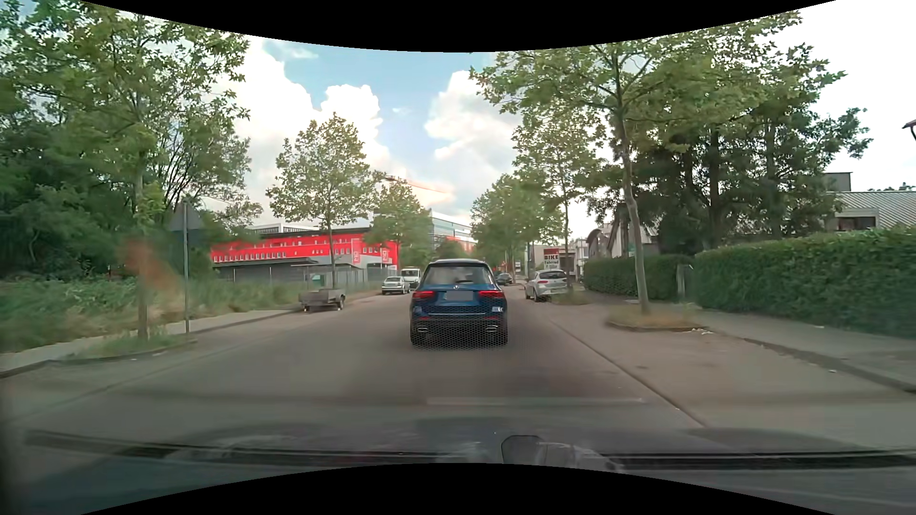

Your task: Follow the waypoints while adhering to traffic rules and regulations

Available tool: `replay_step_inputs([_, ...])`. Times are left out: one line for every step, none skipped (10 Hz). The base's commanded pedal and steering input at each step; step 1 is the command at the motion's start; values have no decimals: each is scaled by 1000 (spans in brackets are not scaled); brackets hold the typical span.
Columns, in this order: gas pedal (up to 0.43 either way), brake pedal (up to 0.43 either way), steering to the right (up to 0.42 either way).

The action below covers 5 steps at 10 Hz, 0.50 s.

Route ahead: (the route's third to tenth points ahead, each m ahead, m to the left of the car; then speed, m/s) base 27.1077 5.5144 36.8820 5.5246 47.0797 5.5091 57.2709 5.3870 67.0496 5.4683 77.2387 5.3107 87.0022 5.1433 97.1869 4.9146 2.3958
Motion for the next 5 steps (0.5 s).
replay_step_inputs([0,0,0])
replay_step_inputs([0,0,0])
replay_step_inputs([0,0,0])
replay_step_inputs([0,0,0])
replay_step_inputs([0,0,0])
